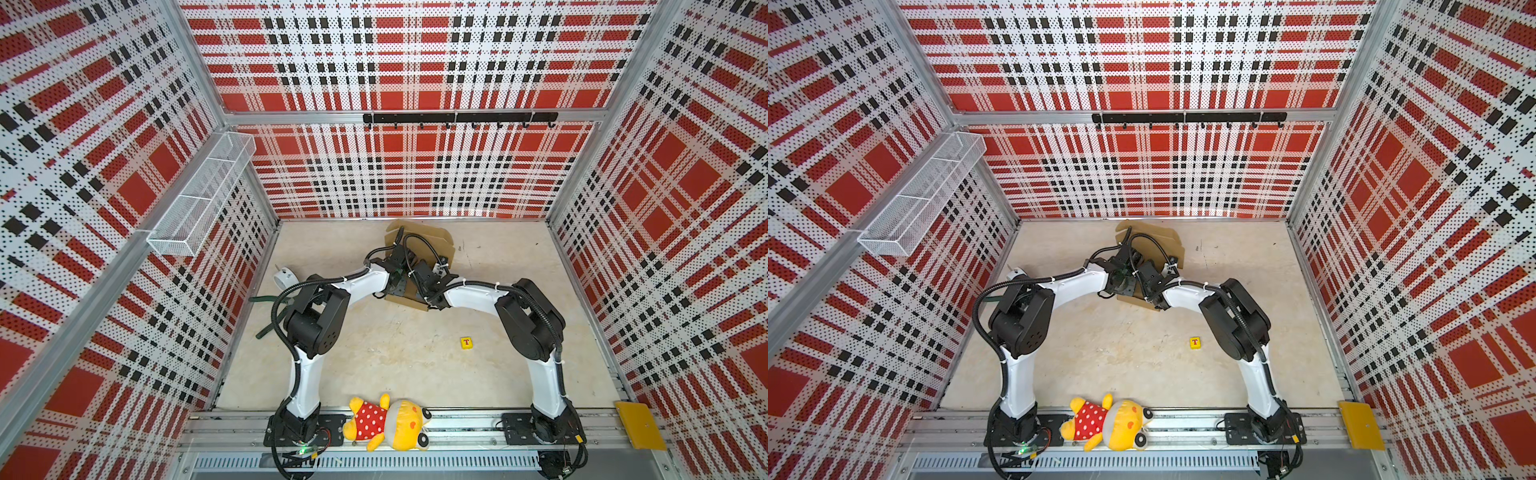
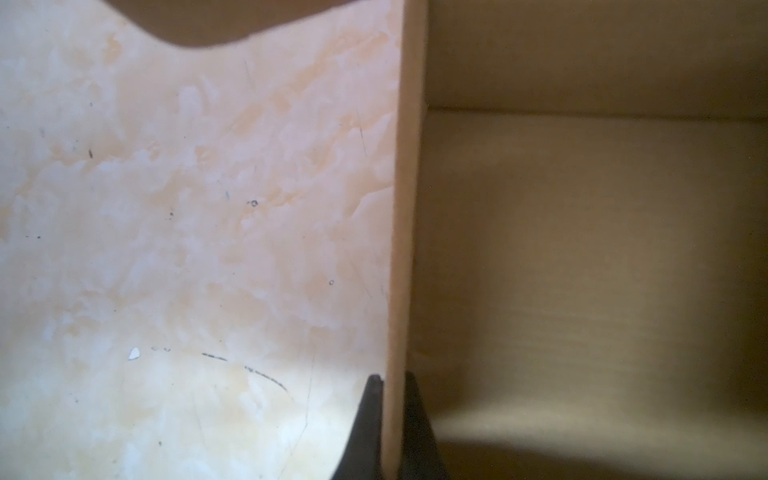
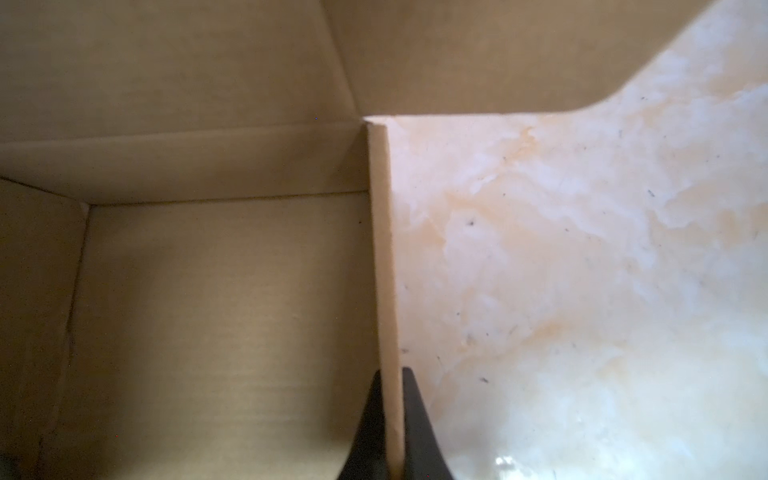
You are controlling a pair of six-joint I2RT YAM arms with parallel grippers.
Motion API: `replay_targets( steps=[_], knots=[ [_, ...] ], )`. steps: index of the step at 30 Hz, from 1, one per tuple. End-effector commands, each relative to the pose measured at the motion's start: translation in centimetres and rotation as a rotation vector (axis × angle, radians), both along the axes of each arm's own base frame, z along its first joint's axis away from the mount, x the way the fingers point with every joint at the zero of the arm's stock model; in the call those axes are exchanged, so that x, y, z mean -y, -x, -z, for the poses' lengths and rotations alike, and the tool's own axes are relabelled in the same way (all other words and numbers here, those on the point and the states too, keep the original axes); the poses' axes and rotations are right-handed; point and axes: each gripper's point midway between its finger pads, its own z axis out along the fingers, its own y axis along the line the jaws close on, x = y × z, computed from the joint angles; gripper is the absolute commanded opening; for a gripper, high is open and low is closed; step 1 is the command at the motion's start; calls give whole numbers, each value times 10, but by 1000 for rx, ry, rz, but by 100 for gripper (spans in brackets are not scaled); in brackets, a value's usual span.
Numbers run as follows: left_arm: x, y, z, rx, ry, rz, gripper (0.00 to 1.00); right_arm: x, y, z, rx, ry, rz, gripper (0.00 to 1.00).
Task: Fold the paper box
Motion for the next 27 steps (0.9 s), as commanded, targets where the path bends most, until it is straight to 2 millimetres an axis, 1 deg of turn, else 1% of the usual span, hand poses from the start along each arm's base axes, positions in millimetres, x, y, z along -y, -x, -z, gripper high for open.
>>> replay_targets(
  steps=[1, 2, 3, 4, 6, 10, 13, 16, 18, 21, 23, 25, 27],
  knots=[
    [16, 1, 5, 13, 10, 2, 6, -23, 7, 7, -16, -43, -39, 0],
    [17, 2, 0, 17, 23, 3, 16, -24, 8, 7, -18, -41, -41, 0],
    [18, 3, -6, 22, 39, 5, 29, -22, 7, 6, -19, -37, -38, 0],
    [18, 4, -14, 32, 60, 6, 38, -19, 8, 7, -25, -35, -34, 0],
    [18, 8, -32, 52, 102, 9, 50, -15, 7, 6, -26, -38, -30, 0],
    [17, 16, -67, 117, 168, 38, 64, -7, 6, 4, -26, -31, -25, 0],
    [14, 20, -92, 174, 202, 48, 67, -3, 6, 4, -28, -31, -13, 0],
    [7, 18, -104, 201, 211, 37, 68, -2, 8, 6, -33, -35, -12, 0],
    [-1, 13, -103, 207, 201, 15, 68, -1, 9, 5, -33, -34, -7, 0],
    [-14, 5, -96, 200, 188, -28, 67, -1, 9, 2, -26, -35, -6, 0],
    [-18, 2, -92, 183, 208, -45, 66, -1, 9, 1, -24, -36, -6, 0],
    [-18, 2, -95, 175, 236, -39, 65, 0, 10, 1, -26, -35, -7, 0],
    [-15, 5, -104, 188, 265, -15, 65, 1, 11, 0, -27, -29, -10, 0]
  ],
)
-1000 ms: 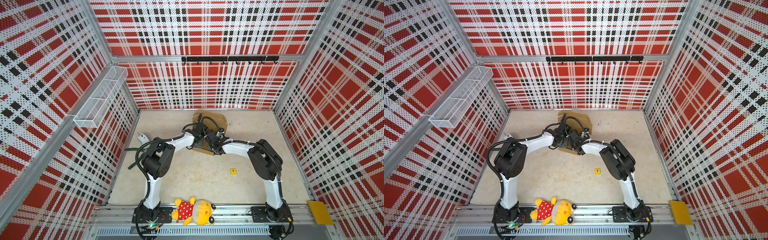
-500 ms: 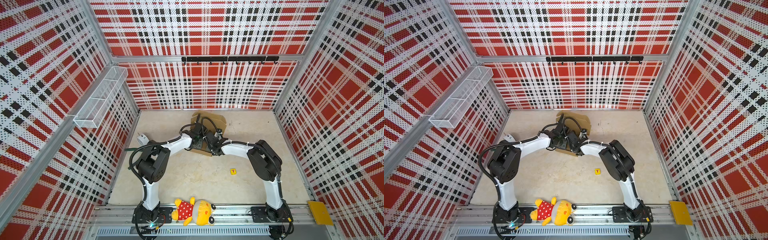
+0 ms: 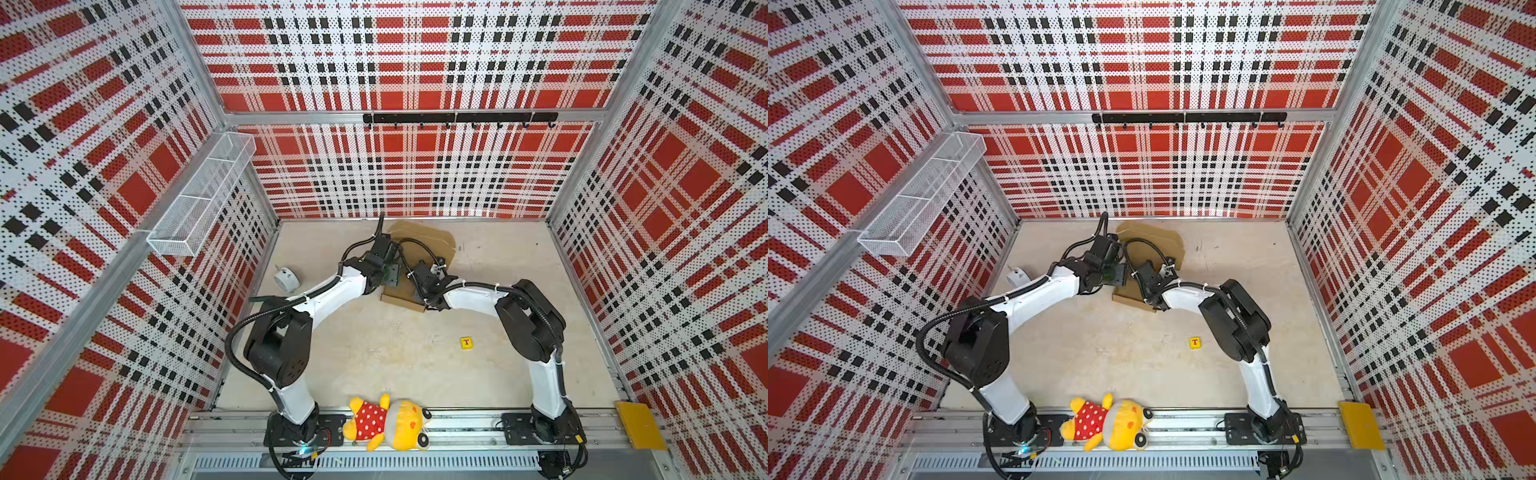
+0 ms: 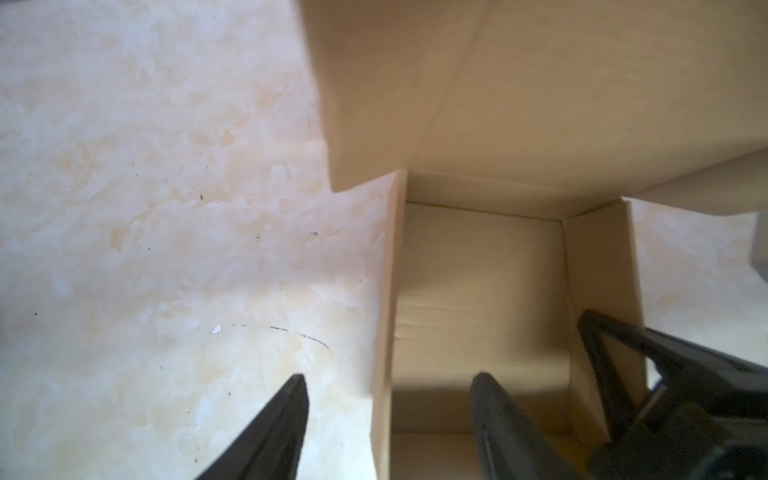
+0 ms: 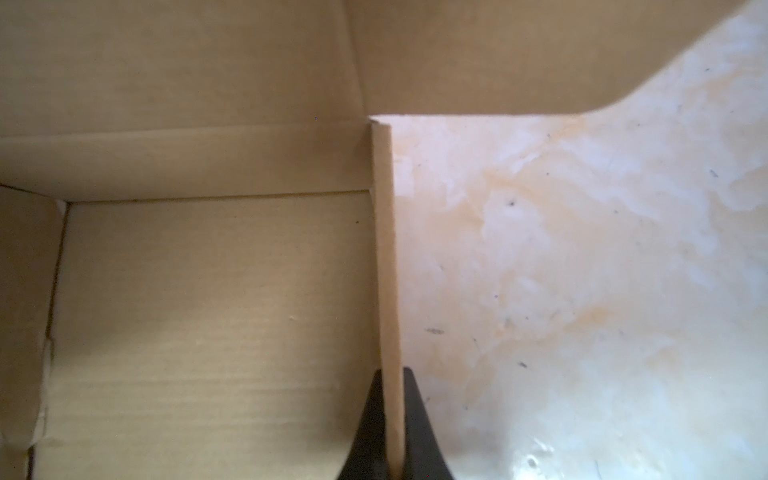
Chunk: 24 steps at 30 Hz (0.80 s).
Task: Fold the paper box
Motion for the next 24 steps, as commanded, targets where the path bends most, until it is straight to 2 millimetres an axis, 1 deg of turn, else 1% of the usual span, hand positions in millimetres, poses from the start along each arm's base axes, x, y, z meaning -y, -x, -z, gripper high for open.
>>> replay_targets(
  steps=[1, 5, 6, 8, 11, 15, 18, 19, 21, 24],
  knots=[
    [4, 0, -18, 37, 64, 16, 66, 10, 9, -1, -27, 12, 10, 0],
    [-3, 4, -38, 81, 90, 40, 69, 12, 8, -7, -19, 37, -1, 0],
    [-8, 4, -43, 90, 99, 38, 69, 13, 8, -9, -17, 48, -5, 0],
    [-19, 3, -51, 103, 122, 29, 71, 15, 6, -13, -15, 72, -9, 0],
    [-41, -1, -59, 118, 163, 3, 74, 17, 4, -19, -6, 92, -14, 0],
    [-66, -2, -72, 145, 307, -1, 78, 14, 0, -20, -4, 104, -30, 0],
    [-90, -2, -79, 157, 353, -35, 79, 13, -3, -22, -7, 117, -37, 0],
    [-98, -3, -80, 164, 357, -54, 79, 13, -3, -22, -5, 116, -39, 1],
    [-116, -5, -79, 171, 369, -111, 79, 9, -4, -21, -3, 103, -49, 9],
    [-128, -6, -82, 184, 393, -142, 80, 7, -6, -25, -18, 115, -63, 15]
  ],
)
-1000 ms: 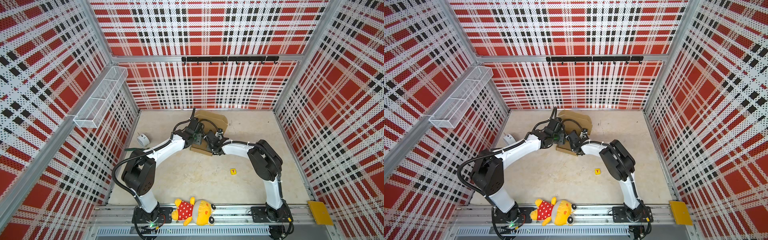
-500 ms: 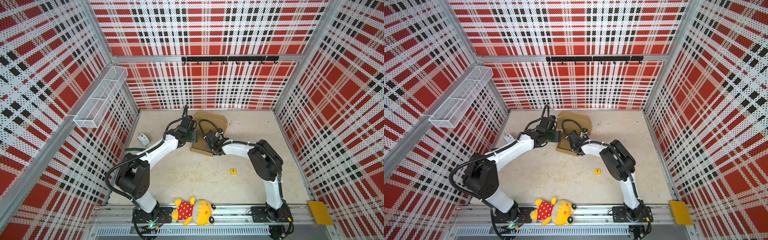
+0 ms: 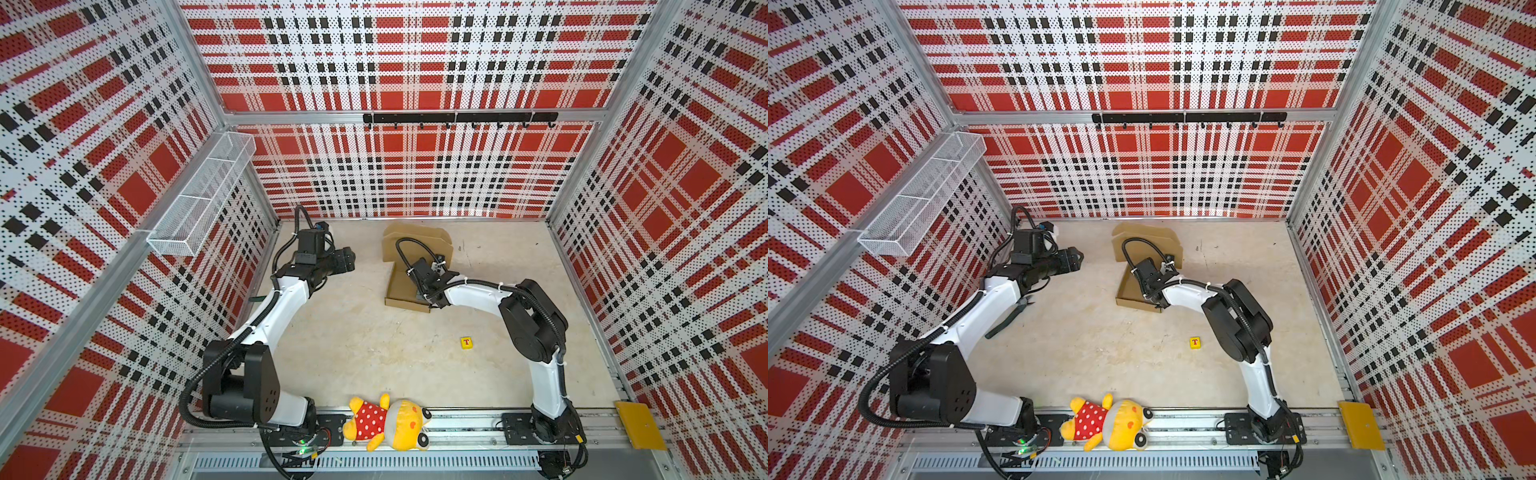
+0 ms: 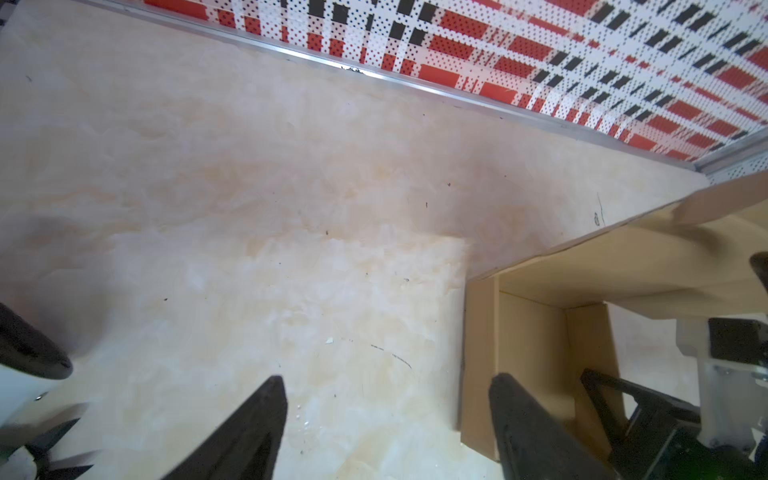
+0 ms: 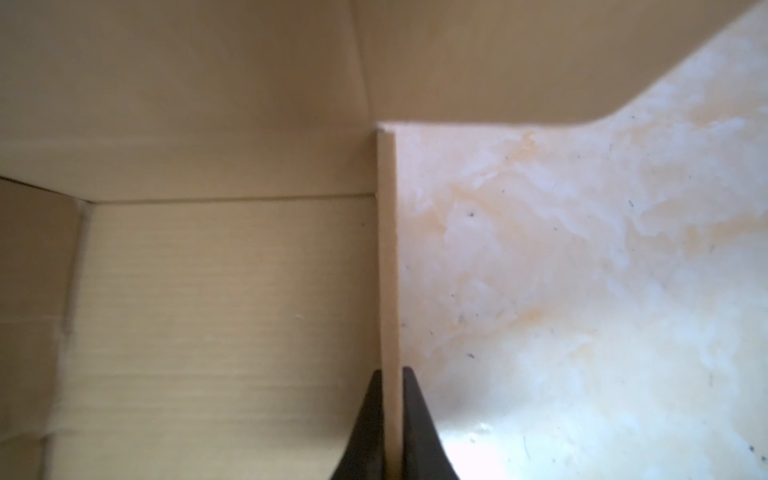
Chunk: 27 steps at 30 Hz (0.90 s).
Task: Fold the paper box
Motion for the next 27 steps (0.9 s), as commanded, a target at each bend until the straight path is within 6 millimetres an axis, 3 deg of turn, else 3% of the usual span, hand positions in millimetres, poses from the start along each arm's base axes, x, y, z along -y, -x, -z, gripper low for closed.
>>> replay_targets(
  steps=[1, 5, 15, 18, 27],
  knots=[
    [-2, 0, -21, 59, 62, 0, 81, -6, -10, -15, 20, -3, -12, 17],
    [-13, -2, -22, 69, 57, -21, 82, -7, -9, -20, 41, -31, -14, 30],
    [-23, -1, -24, 80, 55, -28, 87, -4, 0, -43, 39, -62, -24, 38],
    [-24, 0, -24, 82, 51, -22, 89, 1, 11, -50, 31, -58, -22, 42],
    [-25, -1, -18, 70, 61, -19, 100, 38, 60, -62, 9, -60, -25, 71]
  ],
)
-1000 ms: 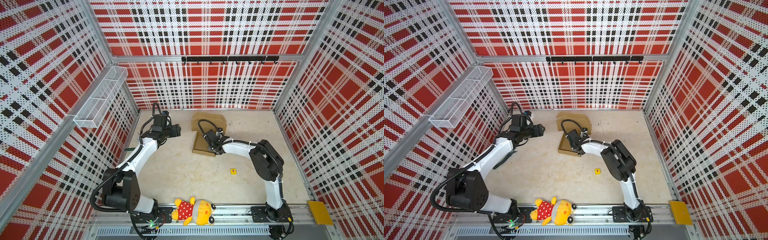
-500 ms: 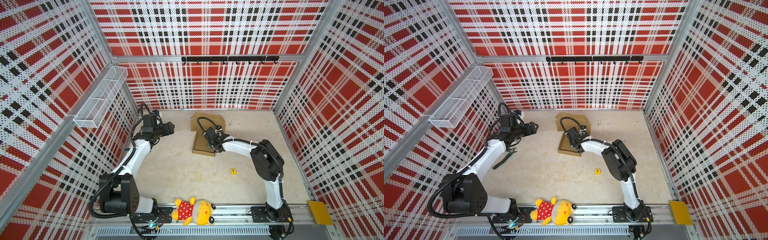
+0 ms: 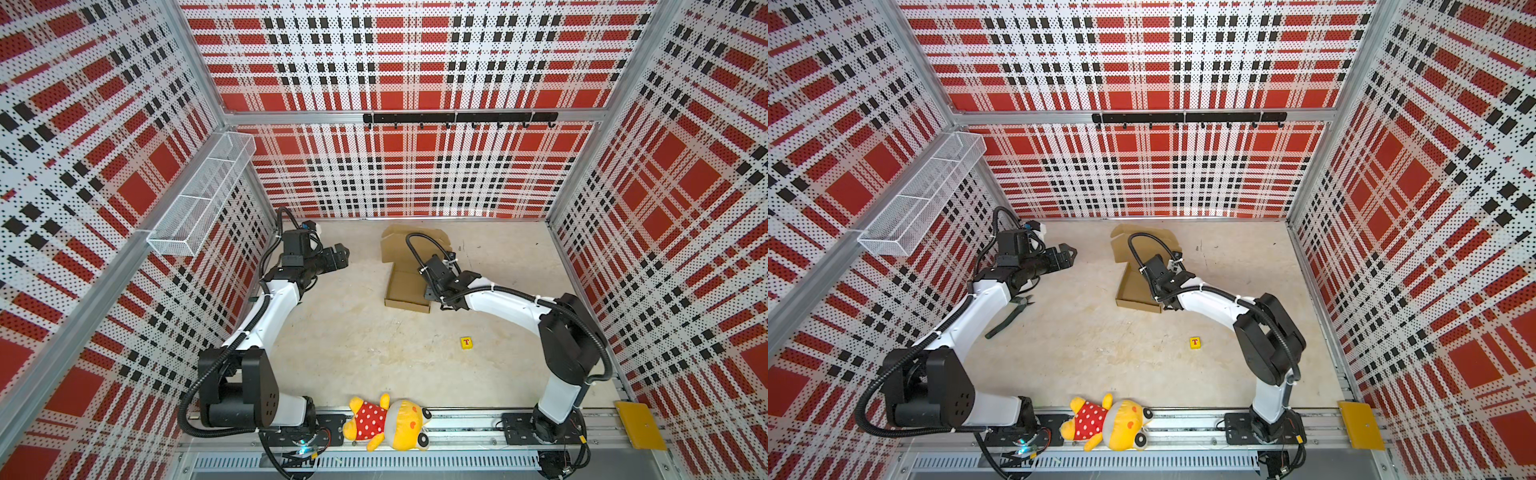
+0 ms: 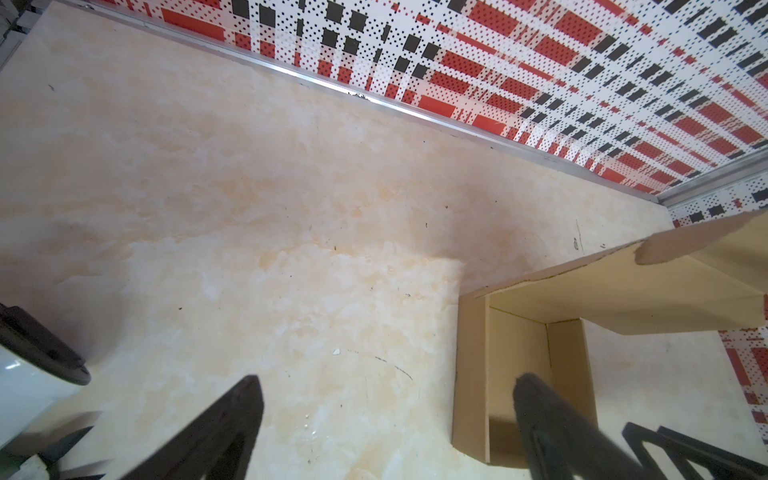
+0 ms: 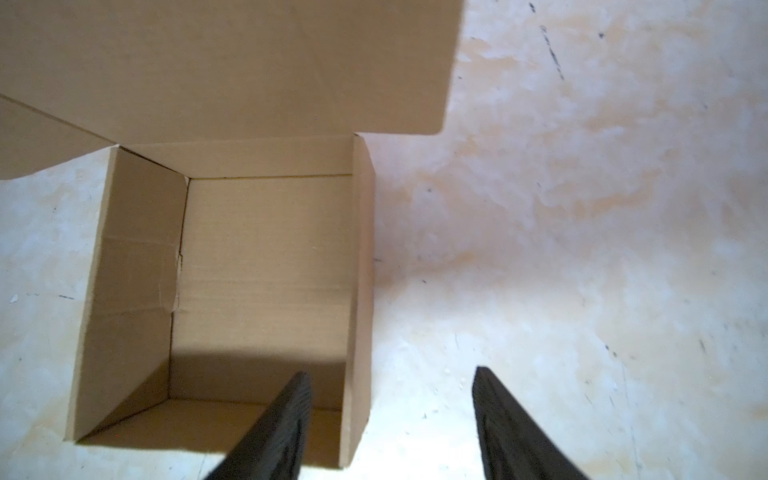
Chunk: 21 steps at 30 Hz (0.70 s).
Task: Fold the paper box
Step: 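Release the box with the right gripper and grasp the yellow T block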
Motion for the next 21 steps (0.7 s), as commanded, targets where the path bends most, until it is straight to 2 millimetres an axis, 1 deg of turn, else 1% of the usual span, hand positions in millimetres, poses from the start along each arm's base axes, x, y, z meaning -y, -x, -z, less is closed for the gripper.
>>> replay_targets(
  steps=[1, 4, 6, 11, 15, 17, 21],
  knots=[
    [-4, -1, -6, 29, 8, -3, 99, 18, 21, -7, -5, -1, 8, 75],
    [-4, -1, -6, 25, 9, -3, 99, 29, 37, -5, -27, 4, 3, 83],
    [-6, -1, -4, 21, 10, -8, 99, 31, 45, -3, -43, -14, -19, 86],
    [-9, -2, -4, 20, 10, -14, 99, 35, 71, 16, -132, -34, -64, 96],
    [-14, -2, -1, 16, 8, -28, 100, 40, 88, 26, -175, -45, -95, 97],
    [-15, -3, -1, 16, 8, -32, 99, 45, 96, 31, -193, -39, -101, 97],
    [-17, -2, -1, 11, 9, -34, 99, 50, 110, 41, -235, -43, -115, 88]
  ],
)
